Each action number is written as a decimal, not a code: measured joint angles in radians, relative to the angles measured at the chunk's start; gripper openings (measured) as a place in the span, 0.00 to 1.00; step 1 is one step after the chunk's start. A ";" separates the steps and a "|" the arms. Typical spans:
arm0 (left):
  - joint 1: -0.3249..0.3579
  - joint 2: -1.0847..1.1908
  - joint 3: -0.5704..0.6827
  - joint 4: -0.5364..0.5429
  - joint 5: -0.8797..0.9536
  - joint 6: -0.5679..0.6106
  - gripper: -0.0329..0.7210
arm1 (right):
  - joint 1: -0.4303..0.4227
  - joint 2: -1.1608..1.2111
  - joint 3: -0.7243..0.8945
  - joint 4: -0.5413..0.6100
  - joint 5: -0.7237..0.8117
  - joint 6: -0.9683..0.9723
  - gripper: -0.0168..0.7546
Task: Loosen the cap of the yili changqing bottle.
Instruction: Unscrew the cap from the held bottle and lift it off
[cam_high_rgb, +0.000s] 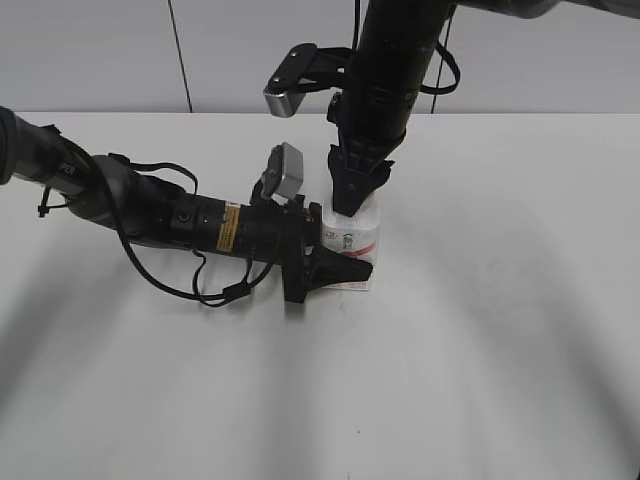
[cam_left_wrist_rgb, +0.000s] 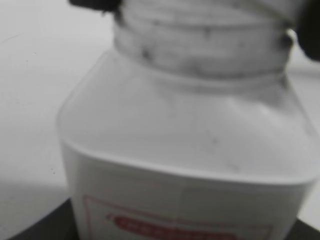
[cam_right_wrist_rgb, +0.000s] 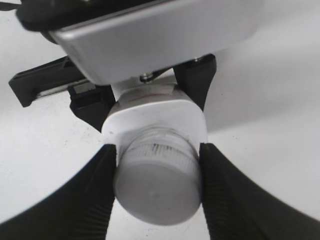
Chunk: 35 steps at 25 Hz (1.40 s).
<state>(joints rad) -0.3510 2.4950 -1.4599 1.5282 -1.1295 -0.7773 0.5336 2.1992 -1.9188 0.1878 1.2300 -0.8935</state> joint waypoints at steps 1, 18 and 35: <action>0.000 0.000 0.000 0.000 0.000 0.000 0.57 | 0.000 0.000 0.000 -0.001 0.000 0.000 0.54; 0.000 0.000 0.000 -0.011 -0.001 -0.004 0.57 | 0.003 -0.003 0.000 -0.028 0.002 -0.066 0.54; 0.000 0.000 0.000 -0.011 -0.001 0.000 0.57 | 0.004 -0.041 0.000 -0.047 0.000 -0.068 0.53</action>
<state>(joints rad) -0.3510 2.4950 -1.4599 1.5176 -1.1307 -0.7776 0.5374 2.1581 -1.9188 0.1407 1.2297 -0.9613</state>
